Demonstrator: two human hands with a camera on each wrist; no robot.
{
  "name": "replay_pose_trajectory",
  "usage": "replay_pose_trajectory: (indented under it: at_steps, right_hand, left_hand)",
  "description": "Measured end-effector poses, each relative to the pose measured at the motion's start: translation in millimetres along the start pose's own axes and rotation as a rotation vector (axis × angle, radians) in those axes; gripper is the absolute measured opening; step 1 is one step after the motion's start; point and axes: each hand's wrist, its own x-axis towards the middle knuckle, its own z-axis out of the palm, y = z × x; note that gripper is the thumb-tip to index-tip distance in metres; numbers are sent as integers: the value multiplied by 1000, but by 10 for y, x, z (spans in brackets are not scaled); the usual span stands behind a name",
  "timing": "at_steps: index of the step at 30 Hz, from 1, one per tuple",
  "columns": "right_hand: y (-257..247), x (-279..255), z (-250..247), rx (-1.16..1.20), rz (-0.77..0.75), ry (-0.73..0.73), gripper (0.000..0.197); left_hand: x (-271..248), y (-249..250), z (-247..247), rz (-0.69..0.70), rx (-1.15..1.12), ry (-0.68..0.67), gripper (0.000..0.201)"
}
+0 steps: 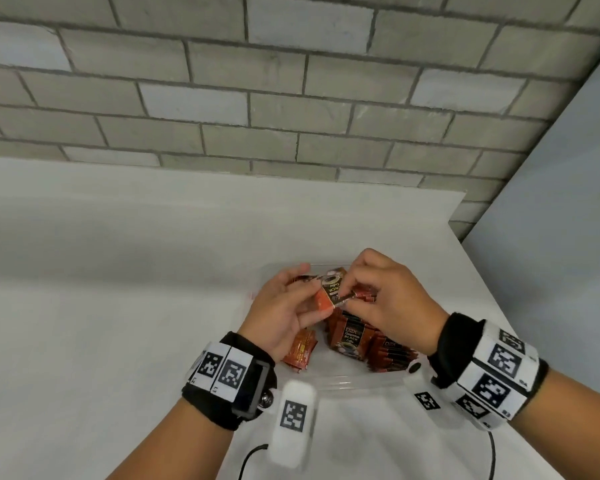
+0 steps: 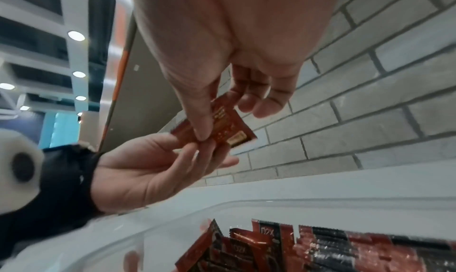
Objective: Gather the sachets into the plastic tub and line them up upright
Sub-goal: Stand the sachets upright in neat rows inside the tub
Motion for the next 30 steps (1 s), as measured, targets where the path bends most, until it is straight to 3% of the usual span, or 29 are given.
replay_pose_trajectory:
  at_steps: [3,6,9,12,15,19,21,25,30]
  right_hand:
    - [39,-72,-5,-105,15,-94,21]
    - [34,-135,-71,-33,79,-40,29]
    - [54,-180,-134,16,273,45,27]
    - [114,-220,-129,267,467,29,22]
    - [107,-242,-134,431,466,25,15]
    - [149,-155,-213,328,374,87,22]
    - [203,-88,-247,222,349,3,21]
    - [186,24,-192,-105,345,-366,21]
    - [154,170,69,-322,338,-645,16]
  left_hand:
    - [16,25,8,93,50,-1,40]
    - [27,33,53,116,137,-1,27]
    - [39,26,137,116,136,-2,20]
    - [35,0,233,71,54,-2,21]
    - [14,-52,307,18,89,-42,18]
    - [12,-90,351,8,391,-6,14]
    - [40,-75,352,-37,384,41,18]
    - [118,-44,257,-205,276,175,37]
    - [223,-108,177,-282,263,174,50]
